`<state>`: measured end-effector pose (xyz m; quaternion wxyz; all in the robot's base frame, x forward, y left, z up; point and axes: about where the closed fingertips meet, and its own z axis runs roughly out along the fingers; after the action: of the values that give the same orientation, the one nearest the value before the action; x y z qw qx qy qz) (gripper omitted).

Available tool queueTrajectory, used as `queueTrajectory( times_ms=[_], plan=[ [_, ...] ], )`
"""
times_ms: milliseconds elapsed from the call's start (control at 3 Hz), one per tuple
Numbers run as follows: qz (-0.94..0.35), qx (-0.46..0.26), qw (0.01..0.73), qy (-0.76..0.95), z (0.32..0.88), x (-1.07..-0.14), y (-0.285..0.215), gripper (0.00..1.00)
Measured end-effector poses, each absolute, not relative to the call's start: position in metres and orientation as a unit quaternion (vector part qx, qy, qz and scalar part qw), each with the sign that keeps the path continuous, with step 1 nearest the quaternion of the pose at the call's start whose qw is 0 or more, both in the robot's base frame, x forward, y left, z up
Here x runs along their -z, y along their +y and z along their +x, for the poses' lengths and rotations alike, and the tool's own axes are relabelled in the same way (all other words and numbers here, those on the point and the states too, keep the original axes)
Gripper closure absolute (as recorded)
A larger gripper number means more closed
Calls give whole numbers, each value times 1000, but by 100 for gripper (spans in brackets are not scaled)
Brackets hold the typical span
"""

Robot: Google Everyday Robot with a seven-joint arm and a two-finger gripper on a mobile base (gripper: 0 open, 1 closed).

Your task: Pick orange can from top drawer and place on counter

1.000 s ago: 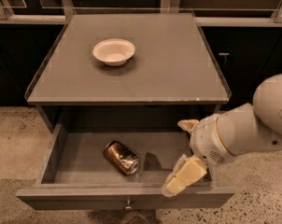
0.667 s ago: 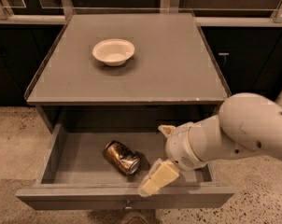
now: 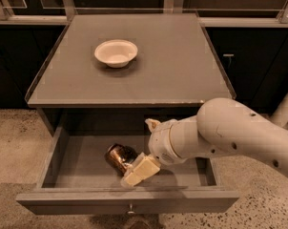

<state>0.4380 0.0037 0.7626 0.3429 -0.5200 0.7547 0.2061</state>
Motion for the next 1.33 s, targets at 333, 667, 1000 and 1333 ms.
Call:
queueTrajectory(
  times_ms=[333, 667, 1000, 1333],
  plan=[
    [-492, -195, 340, 777, 435, -755, -6, 0],
    [-468, -186, 350, 790, 449, -736, -1, 0],
    [-452, -172, 366, 795, 472, -722, 8, 0],
    [-452, -170, 372, 792, 475, -725, 14, 0]
  ],
)
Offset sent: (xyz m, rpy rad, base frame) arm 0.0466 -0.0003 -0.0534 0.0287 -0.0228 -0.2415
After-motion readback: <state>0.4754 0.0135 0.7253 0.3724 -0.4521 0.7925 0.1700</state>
